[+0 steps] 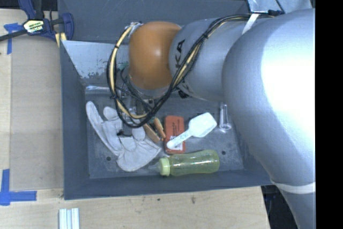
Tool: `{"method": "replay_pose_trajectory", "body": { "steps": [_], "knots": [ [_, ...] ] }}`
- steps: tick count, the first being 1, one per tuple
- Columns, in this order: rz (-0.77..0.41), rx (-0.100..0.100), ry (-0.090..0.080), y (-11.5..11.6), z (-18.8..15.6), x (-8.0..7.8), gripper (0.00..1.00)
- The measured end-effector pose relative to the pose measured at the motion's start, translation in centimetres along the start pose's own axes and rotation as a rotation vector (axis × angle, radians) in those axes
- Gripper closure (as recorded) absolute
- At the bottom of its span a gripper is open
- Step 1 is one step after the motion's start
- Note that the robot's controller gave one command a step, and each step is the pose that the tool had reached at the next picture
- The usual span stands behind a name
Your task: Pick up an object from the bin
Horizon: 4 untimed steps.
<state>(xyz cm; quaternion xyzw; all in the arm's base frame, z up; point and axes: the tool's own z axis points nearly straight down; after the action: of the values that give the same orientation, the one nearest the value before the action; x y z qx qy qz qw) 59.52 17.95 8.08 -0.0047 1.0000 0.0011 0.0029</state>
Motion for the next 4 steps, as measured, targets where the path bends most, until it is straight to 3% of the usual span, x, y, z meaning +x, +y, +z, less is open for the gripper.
{"method": "replay_pose_trajectory", "body": {
  "steps": [1,2,3,4],
  "knots": [
    [-0.046,0.003,0.008,-0.3,-3.6,-0.1,0.00],
    [-0.044,0.000,0.000,-0.8,-6.1,-0.3,0.00],
    [0.068,0.001,0.003,-1.3,1.0,0.5,0.00],
    [0.143,-0.001,-0.006,-1.0,0.7,0.8,1.00]
  ]
}}
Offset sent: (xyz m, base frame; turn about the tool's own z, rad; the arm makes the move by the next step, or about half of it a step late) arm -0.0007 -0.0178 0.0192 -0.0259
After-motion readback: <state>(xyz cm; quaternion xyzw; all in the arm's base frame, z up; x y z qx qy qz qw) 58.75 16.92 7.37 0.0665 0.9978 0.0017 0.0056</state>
